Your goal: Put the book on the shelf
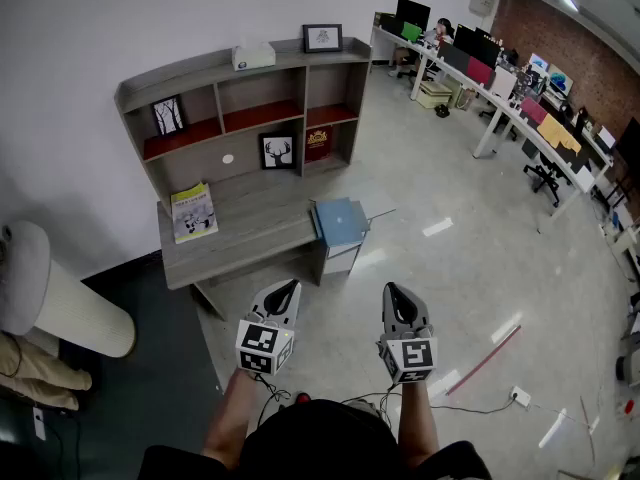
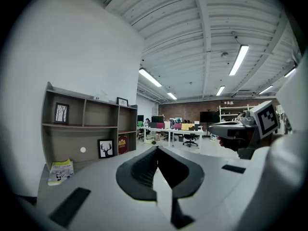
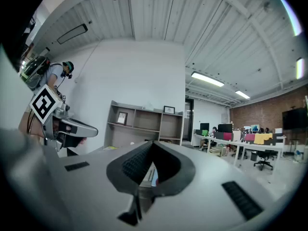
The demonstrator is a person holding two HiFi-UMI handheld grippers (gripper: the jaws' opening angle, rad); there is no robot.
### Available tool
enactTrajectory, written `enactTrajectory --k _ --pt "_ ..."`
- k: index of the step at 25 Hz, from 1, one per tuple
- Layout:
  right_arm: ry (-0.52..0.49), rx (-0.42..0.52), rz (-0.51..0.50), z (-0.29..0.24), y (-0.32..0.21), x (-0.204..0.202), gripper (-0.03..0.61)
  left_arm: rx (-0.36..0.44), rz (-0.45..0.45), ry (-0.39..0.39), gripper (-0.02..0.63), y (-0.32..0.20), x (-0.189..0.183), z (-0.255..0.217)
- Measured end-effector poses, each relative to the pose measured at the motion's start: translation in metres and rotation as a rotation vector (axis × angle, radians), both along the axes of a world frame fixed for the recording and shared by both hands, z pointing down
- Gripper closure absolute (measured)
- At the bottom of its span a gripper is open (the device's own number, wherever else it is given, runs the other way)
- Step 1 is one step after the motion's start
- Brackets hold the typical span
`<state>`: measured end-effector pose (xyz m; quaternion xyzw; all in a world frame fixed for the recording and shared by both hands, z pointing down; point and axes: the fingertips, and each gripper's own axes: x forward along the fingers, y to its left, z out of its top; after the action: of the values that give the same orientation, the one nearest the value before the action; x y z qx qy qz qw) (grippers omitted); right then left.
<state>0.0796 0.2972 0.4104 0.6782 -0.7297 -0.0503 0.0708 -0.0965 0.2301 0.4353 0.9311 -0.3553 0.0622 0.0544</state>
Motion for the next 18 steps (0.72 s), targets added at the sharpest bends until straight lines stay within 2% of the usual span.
enactTrajectory --k 6,18 --pt "-0.139 0.014 -0.01 -0.001 0.003 -0.003 0.549 0.001 0.006 -0.001 0.606 0.002 -0.002 -0.001" --pt "-0.137 -0.011 -0.018 0.009 0.015 -0.01 0.549 -0.02 0.022 -0.007 0.606 0.017 -0.002 0.005"
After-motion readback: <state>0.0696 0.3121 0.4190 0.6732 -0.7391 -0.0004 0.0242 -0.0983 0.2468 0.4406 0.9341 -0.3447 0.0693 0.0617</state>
